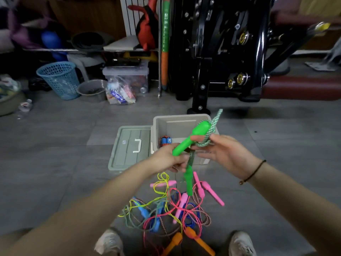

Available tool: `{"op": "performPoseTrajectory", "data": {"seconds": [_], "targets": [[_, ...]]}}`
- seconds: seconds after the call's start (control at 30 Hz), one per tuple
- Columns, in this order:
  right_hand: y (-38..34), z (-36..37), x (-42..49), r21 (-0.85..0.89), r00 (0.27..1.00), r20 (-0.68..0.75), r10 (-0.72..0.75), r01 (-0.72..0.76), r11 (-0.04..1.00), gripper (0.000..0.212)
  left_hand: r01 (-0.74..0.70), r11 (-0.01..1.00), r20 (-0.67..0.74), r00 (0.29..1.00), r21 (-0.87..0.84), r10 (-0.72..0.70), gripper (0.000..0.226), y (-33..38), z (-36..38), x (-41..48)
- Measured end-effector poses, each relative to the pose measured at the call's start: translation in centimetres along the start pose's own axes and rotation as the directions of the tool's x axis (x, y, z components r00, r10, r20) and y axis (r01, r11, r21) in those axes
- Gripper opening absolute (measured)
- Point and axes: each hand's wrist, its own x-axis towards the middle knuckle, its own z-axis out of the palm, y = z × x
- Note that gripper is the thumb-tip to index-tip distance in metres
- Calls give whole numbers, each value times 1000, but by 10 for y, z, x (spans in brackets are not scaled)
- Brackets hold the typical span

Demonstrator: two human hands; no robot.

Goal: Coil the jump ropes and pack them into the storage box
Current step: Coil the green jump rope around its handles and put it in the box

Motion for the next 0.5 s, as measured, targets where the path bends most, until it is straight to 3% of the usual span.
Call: {"op": "performPoseTrajectory", "data": {"seconds": [0.1,0.2,0.33,0.5], "targets": [[-28,11,-13,64,998,59,-30,26,998,63,-44,997,26,999,-59,46,18,47,-8,-30],[-46,34,-14,46,996,86,-36,32,998,54,-113,993,-60,992,12,114,14,66,-4,-48],[-63,71,-1,-135,993,-67,-94,84,987,15,-232,956,-209,940,181,268,8,73,3,-47],[-80,68,1,-19,972,-209,-106,105,994,22,-206,967,-346,905,149,246,18,81,8,-32]]}}
